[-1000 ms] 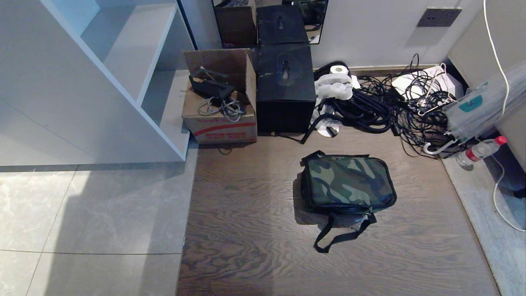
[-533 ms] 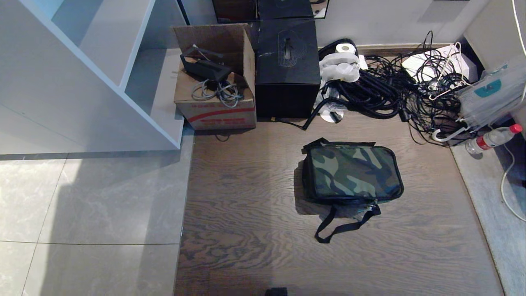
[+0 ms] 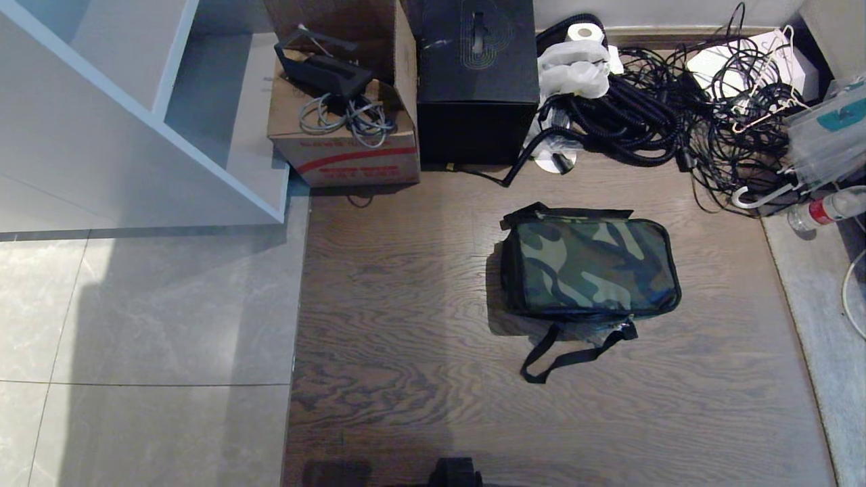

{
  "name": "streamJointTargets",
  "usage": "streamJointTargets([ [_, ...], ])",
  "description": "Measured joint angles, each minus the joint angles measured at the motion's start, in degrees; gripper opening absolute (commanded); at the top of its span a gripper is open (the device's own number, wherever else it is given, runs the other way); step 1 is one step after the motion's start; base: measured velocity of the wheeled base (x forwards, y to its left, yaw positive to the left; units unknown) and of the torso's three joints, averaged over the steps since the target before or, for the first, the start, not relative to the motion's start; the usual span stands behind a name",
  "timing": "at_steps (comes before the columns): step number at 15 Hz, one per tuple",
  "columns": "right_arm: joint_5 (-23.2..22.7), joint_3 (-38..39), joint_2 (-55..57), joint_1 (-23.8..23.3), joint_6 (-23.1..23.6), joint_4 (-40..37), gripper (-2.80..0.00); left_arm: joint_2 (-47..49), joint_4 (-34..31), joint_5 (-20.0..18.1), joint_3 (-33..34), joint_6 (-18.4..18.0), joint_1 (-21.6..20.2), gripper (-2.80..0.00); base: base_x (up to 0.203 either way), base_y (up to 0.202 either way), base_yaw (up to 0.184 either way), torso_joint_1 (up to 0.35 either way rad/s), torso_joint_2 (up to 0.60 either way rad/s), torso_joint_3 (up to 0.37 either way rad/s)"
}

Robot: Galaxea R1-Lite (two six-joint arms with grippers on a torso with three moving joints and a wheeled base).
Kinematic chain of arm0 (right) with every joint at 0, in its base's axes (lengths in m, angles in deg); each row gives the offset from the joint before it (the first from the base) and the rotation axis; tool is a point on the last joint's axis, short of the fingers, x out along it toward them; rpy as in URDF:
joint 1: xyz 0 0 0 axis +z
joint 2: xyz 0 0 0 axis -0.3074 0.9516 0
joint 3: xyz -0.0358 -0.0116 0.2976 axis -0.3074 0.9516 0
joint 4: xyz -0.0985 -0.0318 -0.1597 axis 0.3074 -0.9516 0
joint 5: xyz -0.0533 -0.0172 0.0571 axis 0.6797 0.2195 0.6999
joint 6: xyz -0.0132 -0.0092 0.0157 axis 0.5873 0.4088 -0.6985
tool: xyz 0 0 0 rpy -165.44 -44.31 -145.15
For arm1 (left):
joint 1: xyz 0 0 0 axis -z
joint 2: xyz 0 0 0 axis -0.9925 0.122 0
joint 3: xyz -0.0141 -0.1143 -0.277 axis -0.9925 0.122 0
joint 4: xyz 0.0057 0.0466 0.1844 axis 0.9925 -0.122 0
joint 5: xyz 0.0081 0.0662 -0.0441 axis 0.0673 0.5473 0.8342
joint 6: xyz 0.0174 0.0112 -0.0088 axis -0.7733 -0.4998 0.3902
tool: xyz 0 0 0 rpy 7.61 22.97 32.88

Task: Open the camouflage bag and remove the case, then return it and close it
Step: Open the top of the storage box

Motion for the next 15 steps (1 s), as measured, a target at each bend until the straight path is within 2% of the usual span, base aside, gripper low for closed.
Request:
streamJointTargets([
  [8,0.0,0.0,0.0,0.0,0.0,0.0,-2.8,0.0,0.0,0.0,0.0,0.0,0.0,-2.8,0.0,0.0,0.0,0.003,0.0,-0.199],
  [15,-0.2,0.0,0.0,0.0,1.6,-0.1,-2.8,0.0,0.0,0.0,0.0,-0.1,0.0,-2.8,0.0,0.0,0.0,0.002,0.0,-0.028],
])
